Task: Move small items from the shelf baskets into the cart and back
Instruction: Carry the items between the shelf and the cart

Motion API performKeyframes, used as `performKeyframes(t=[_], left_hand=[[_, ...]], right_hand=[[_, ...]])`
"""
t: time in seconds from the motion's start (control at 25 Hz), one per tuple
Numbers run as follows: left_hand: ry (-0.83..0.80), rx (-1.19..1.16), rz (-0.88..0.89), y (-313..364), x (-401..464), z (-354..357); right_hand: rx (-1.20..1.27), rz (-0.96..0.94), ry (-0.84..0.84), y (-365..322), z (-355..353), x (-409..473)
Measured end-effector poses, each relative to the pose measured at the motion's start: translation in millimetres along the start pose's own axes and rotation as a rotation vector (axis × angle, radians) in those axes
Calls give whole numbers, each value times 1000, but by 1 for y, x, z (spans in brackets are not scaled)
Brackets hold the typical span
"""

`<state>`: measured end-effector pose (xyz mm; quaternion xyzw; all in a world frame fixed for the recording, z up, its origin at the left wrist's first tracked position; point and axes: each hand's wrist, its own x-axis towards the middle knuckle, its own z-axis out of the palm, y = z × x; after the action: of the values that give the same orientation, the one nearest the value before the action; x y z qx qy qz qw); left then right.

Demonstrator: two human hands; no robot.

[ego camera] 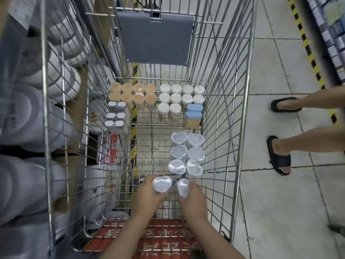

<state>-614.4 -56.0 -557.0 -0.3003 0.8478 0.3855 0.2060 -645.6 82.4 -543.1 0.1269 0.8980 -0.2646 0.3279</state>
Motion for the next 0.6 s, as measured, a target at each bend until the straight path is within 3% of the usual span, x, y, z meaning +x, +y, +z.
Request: performKeyframes(t=[0.16, 0.6], left_hand=[[91, -160, 15, 9, -30, -48], [389, -501, 179, 69, -179, -185]], right_hand=[[314, -118, 0, -18, -30, -31], [388, -478, -114, -81, -158, -148]])
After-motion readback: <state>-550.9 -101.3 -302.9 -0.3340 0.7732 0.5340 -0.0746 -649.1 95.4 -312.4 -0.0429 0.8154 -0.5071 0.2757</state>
